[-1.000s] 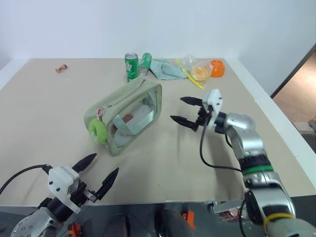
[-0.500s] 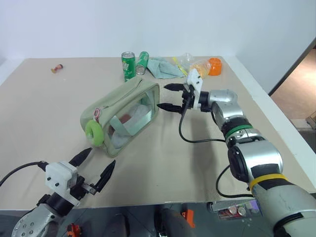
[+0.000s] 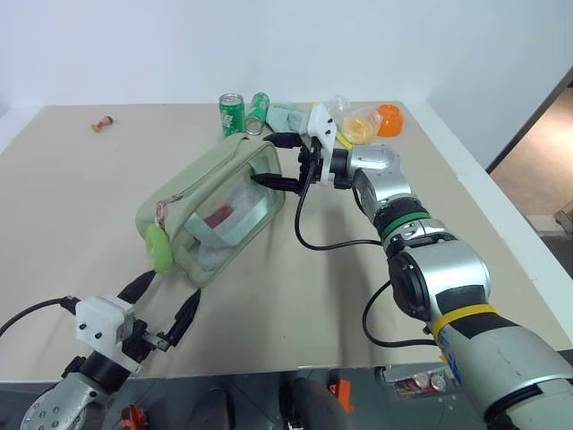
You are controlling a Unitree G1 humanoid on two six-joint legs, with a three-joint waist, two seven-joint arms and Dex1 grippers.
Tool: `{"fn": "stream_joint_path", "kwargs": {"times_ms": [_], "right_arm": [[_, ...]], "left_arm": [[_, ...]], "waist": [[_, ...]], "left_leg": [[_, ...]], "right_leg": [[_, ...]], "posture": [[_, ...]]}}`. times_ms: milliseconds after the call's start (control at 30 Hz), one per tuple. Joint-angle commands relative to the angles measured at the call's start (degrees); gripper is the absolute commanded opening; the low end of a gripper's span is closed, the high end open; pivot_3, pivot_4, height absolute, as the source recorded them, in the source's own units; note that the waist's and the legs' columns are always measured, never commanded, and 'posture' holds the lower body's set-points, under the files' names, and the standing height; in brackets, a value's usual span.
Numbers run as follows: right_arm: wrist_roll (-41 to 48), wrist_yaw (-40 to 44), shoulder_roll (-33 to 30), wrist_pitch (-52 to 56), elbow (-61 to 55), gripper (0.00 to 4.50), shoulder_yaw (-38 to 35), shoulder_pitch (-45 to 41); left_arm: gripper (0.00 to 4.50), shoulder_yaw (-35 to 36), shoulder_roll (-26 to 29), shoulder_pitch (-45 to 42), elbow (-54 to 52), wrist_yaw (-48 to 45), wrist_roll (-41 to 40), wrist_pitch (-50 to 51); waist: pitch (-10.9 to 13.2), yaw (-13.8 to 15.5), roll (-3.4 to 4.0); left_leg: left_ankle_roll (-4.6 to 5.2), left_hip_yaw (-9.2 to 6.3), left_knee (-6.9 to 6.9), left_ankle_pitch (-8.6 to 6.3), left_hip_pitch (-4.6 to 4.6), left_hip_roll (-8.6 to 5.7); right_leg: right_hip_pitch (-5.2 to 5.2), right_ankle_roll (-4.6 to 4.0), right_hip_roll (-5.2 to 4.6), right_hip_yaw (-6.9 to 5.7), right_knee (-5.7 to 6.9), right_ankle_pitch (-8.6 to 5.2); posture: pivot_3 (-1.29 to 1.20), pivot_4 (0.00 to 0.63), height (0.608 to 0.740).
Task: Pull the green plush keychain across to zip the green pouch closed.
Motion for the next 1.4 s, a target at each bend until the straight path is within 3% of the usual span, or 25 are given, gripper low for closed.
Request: {"fn": "stream_joint_path", "kwargs": {"times_ms": [33,200,400,600,667,867,1033,1167,1400], "right_arm": [[-1.69,-2.11,-0.38,-2.04,0.06,4.50,0.01,-1.50],[-3.10,-4.16,-0.55,-2.54,0.60,4.50,-0.32,-1.81],[-2.13,-0.88,-0.40,-1.66,0.23,2.68,-1.56,-1.63],[-0.65,2.65,-1.63,-1.64,-1.28,0.52,-2.54,-0.56],[0.64,5.17,-2.38,-0.82,-3.02,0.02,-3.09,0.20],[3.98,9.57,-5.32,2.18,-11.83,0.02,-3.46,4.16],[7.40,10.40,-9.19,11.28,-30.99,0.02,-2.67,12.47],[10.20,6.61,-14.19,24.58,-53.15,0.02,-2.83,22.51],[14.64,-3.39,-20.55,42.37,-77.07,0.02,-5.43,37.45]], "left_arm": [[4.48,0.60,0.12,-0.66,-0.47,0.56,0.43,-0.62],[4.48,-0.18,0.02,-1.05,-0.02,0.39,0.96,-0.64],[4.50,0.79,0.44,-2.01,1.60,-0.29,0.91,-0.88],[4.50,3.04,2.11,-5.06,4.27,-1.24,-0.17,-0.28],[4.50,3.91,3.13,-6.32,6.08,-1.95,-0.55,-0.38],[4.50,5.50,5.75,-10.58,10.12,-3.98,-1.72,-0.19],[4.50,5.49,7.29,-14.06,12.17,-5.45,-2.33,0.45],[4.50,5.20,8.46,-17.13,13.35,-6.67,-2.69,1.20],[4.50,2.90,9.64,-21.81,14.47,-8.92,-3.88,3.56]], "waist": [[0.00,-0.01,0.00],[0.00,-0.01,0.00],[0.00,-0.01,0.00],[0.00,-0.06,0.00],[0.00,-0.05,0.00],[0.00,0.17,0.00],[0.00,0.27,0.00],[0.01,0.55,0.01],[0.00,0.56,-0.01]], "left_leg": [[0.00,0.04,0.00,0.00,0.00,0.00],[0.00,0.27,0.00,0.00,0.00,0.02],[0.00,0.28,0.00,0.00,0.00,0.02],[0.00,0.30,-0.01,0.00,0.02,0.14],[0.00,0.30,-0.01,0.00,0.03,0.22],[-0.01,0.29,-0.01,0.00,0.00,0.23],[-0.03,0.29,-0.01,-0.01,-0.08,0.16],[-0.07,0.28,-0.01,-0.04,-0.13,0.14],[-0.09,0.29,0.01,-0.04,-0.04,0.14]], "right_leg": [[-0.02,0.00,0.00,0.02,0.00,0.01],[-0.04,-0.01,0.01,0.05,0.00,0.02],[-0.04,-0.01,0.01,0.06,0.00,0.03],[-0.05,-0.08,0.15,0.07,0.00,0.07],[-0.05,-0.11,0.22,0.07,0.00,0.09],[-0.06,-0.13,0.24,0.04,0.02,0.09],[-0.10,-0.07,0.11,0.07,-0.01,0.08],[-0.13,-0.02,0.08,0.06,0.00,0.05],[-0.08,0.01,0.11,0.04,0.01,0.04]], "posture": [[0.00,0.150,0.740],[0.00,0.150,0.740],[0.00,0.150,0.740],[0.00,0.150,0.740],[0.00,0.150,0.740],[0.00,0.150,0.740],[0.00,0.150,0.740],[0.00,0.150,0.740],[0.00,0.150,0.740]]}}
